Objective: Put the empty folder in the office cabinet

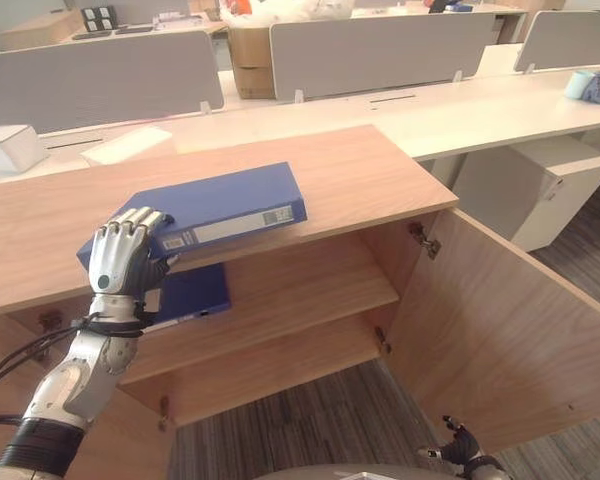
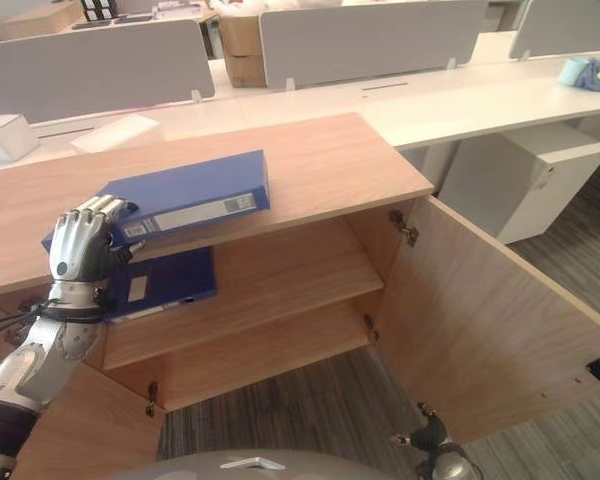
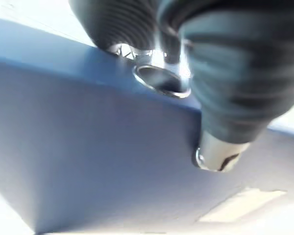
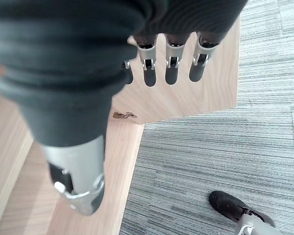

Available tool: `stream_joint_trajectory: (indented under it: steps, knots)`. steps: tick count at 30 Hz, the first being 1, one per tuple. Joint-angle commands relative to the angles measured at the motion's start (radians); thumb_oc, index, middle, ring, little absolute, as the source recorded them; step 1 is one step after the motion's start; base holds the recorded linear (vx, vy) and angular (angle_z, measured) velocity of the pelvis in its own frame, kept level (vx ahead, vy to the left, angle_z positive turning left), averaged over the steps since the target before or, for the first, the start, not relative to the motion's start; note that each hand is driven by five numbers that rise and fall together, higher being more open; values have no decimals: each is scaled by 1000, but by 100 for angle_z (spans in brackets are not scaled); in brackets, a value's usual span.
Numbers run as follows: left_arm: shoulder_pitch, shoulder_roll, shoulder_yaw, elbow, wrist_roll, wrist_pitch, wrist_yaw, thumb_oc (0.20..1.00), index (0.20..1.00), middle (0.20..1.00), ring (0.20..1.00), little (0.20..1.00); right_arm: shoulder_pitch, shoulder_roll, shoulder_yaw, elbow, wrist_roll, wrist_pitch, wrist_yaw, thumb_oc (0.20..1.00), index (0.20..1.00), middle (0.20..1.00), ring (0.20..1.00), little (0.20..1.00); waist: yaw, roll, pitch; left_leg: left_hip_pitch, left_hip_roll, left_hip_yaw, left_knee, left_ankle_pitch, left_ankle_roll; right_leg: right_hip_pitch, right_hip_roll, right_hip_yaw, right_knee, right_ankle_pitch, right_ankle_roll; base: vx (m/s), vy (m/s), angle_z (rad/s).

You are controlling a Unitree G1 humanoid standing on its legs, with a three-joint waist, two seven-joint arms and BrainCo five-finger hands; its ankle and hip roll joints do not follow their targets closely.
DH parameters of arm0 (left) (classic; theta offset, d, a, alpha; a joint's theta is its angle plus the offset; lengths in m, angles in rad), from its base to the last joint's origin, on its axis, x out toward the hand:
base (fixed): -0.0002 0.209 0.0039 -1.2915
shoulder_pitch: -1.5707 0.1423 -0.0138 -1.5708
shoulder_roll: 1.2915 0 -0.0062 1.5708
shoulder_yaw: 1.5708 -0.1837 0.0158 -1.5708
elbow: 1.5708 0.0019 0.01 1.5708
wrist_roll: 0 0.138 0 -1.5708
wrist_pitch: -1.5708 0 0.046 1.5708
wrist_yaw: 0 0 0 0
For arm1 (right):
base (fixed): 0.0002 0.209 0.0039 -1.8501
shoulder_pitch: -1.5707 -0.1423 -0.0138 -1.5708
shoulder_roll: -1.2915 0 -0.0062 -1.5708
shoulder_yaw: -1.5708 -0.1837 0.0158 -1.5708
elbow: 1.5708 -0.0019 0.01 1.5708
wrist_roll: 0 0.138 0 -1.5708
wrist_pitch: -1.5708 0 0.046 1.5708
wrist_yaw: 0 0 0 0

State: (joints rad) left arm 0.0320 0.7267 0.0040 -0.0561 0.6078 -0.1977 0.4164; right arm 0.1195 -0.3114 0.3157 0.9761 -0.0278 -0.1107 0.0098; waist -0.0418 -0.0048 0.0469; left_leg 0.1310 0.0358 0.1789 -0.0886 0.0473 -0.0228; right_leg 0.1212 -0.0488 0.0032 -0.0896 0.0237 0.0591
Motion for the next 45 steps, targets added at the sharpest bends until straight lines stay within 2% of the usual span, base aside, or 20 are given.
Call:
stream_joint_trajectory:
  steps: [1,4,5,6,7,10,12,14,18,20,23,26,27,30,32,34,35,41,45]
  knots:
    - [-91,1,76,-51,-182,-82,32,200,200,200,200,200,-53,-18,38,-1,-11,-29,-5,1000,1000,1000,1000,1000,3,-14,-25,35,53,-35,1,-78,-68,-29,-72,-25,14,46,79,-2,5,8]
    - [-93,-33,99,-130,-301,-114,14,200,200,200,200,200,-55,-19,45,-10,-16,-26,2,1000,1000,1000,1000,1000,7,-16,-24,36,53,-39,1,-77,-67,-27,-72,-26,14,46,77,2,5,4]
    - [-96,-49,107,-164,-378,-138,4,200,200,200,200,200,-57,-21,48,-16,-18,-25,4,1000,1000,1000,1000,1000,9,-17,-24,37,52,-42,1,-77,-66,-24,-72,-26,14,45,77,3,10,4]
    - [-96,-49,107,-164,-378,-138,4,200,200,200,200,200,-57,-21,48,-16,-18,-25,4,1000,1000,1000,1000,1000,9,-17,-24,37,52,-42,1,-77,-66,-24,-72,-26,14,45,77,12,4,5]
    - [-105,-65,107,-201,-477,-171,-29,200,200,200,200,200,-58,-24,54,-28,-17,-26,11,1000,1000,1000,1000,1000,10,-19,-23,38,54,-42,1,-77,-65,-23,-72,-26,13,45,77,0,0,0]
    - [-104,-65,109,-202,-480,-171,-32,200,200,200,200,200,-58,-24,54,-29,-17,-26,11,1000,1000,1000,1000,1000,10,-18,-23,38,54,-42,1,-77,-65,-23,-72,-26,13,45,77,0,0,0]
    - [-128,-90,106,-265,-735,-228,-161,200,200,200,200,200,-61,-37,65,-79,-18,-30,28,1000,1000,1000,1000,1000,9,-20,-19,37,53,-43,1,-76,-66,-24,-71,-25,14,45,76,0,0,0]
    - [-134,-113,92,-293,-902,-241,-267,200,200,200,200,200,-54,-58,74,-139,-22,-41,52,1000,1000,1000,1000,1000,8,-22,-18,37,53,-42,1,-76,-65,-26,-71,-23,14,45,76,0,0,0]
    - [-114,-155,36,-310,-1119,-220,-426,200,200,200,200,200,-37,-107,58,-303,23,-66,97,1000,1000,1000,1000,1000,5,-25,-15,38,53,-36,1,-77,-62,-28,-70,-18,16,47,75,0,0,0]
    - [-104,-164,25,-314,-1160,-212,-456,200,200,200,200,200,-33,-114,52,-342,44,-76,109,1000,1000,1000,1000,1000,4,-26,-14,37,53,-35,1,-76,-61,-29,-70,-17,16,48,75,0,0,0]
    - [-29,-219,-34,-287,-1369,-168,-586,200,200,200,200,200,-13,-182,17,-592,125,-109,158,1000,1000,1000,1000,1000,5,-34,-10,38,54,-28,1,-78,-58,-30,-72,-12,16,48,76,0,0,0]
    - [-3,-239,-58,-276,-1416,-148,-616,200,200,200,200,200,-14,-199,8,-668,149,-116,165,1000,1000,1000,1000,1000,7,-32,-10,45,55,-27,1,-89,-56,-21,-72,-13,13,40,78,22,14,-7]
    - [21,-241,-84,-268,-1432,-132,-633,200,200,200,200,200,-21,-216,-8,-756,181,-122,166,1000,1000,1000,1000,1000,8,-33,-7,46,54,-28,1,-89,-54,-22,-72,-14,14,40,79,-8,12,-4]
    - [39,-240,-95,-256,-1436,-121,-643,200,200,200,200,200,-32,-223,-22,-812,207,-126,162,1000,1000,1000,1000,1000,11,-35,-3,40,54,-27,1,-78,-52,-28,-74,-13,16,48,77,-26,-1,0]
    - [65,-236,-102,-227,-1424,-108,-646,200,200,200,200,200,-49,-235,-56,-921,271,-135,161,1000,1000,1000,1000,1000,15,-35,-3,40,53,-28,1,-78,-50,-28,-74,-14,17,48,77,0,0,0]
    - [73,-235,-105,-218,-1421,-104,-646,200,200,200,200,200,-55,-240,-65,-952,292,-135,162,1000,1000,1000,1000,1000,16,-33,-4,46,54,-29,1,-89,-50,-21,-73,-16,15,39,79,21,6,1]
    - [82,-233,-98,-209,-1415,-98,-647,200,200,200,200,200,-76,-251,-82,-1008,330,-141,161,1000,1000,1000,1000,1000,18,-35,-4,40,53,-29,1,-78,-49,-27,-74,-14,17,47,76,42,10,0]
    - [90,-232,-88,-200,-1402,-94,-641,200,200,200,200,200,-129,-264,-127,-1101,395,-148,139,1000,1000,1000,1000,1000,24,-39,-7,38,53,-30,1,-78,-47,-27,-72,-15,17,46,75,8,1,0]
    - [85,-223,-93,-195,-1392,-84,-637,200,200,200,200,200,-251,-303,-204,-1171,480,-175,84,1000,1000,1000,1000,1000,35,-49,-14,34,57,-33,1,-77,-46,-27,-71,-17,16,47,73,0,0,0]
